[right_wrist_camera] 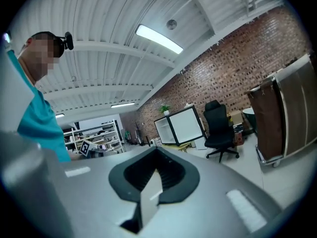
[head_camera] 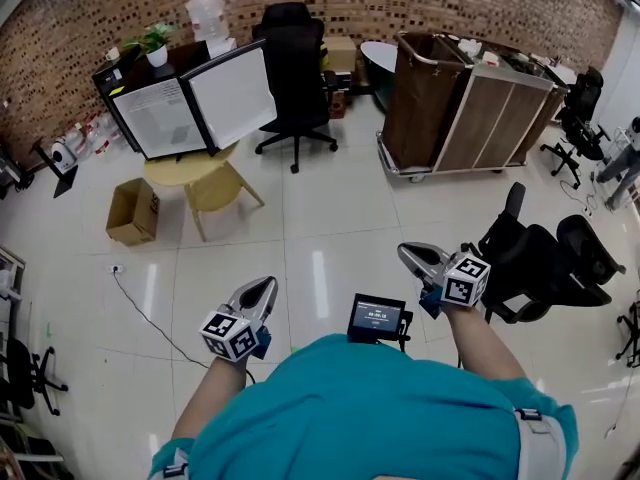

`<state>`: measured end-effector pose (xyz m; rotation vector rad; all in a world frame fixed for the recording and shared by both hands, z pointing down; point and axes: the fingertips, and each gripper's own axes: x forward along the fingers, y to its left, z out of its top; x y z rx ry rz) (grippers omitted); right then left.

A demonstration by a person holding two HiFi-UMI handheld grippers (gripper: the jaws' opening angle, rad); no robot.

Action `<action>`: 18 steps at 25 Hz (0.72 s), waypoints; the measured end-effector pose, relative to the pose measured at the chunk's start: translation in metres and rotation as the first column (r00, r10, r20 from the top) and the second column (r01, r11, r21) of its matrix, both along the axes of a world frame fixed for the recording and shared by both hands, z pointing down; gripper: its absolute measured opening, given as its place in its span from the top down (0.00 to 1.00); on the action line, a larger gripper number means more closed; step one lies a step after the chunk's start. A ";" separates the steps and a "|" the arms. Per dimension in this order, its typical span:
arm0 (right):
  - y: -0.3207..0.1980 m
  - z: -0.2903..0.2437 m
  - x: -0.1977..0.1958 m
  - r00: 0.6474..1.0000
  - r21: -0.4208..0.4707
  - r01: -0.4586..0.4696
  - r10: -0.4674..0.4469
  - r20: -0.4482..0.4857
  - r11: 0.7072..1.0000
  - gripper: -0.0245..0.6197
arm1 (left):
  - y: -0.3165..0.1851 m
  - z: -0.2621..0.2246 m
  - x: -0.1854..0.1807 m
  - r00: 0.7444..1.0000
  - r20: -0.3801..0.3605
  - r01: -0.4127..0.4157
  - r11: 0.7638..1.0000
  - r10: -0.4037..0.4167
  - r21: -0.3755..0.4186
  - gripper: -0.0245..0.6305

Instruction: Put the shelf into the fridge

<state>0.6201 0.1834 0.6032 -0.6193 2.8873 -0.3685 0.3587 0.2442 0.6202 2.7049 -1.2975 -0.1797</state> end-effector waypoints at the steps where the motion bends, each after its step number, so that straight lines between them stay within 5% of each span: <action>1: 0.003 0.001 0.003 1.000 0.012 -0.001 0.001 -0.009 1.000 0.96 | 0.001 -0.002 0.006 1.000 0.010 -0.014 1.000 0.014 0.002 0.96; 18: 0.015 -0.017 -0.012 0.996 0.049 -0.084 0.084 0.001 0.995 0.96 | -0.001 -0.021 -0.024 0.998 0.015 -0.059 0.998 0.059 0.017 0.96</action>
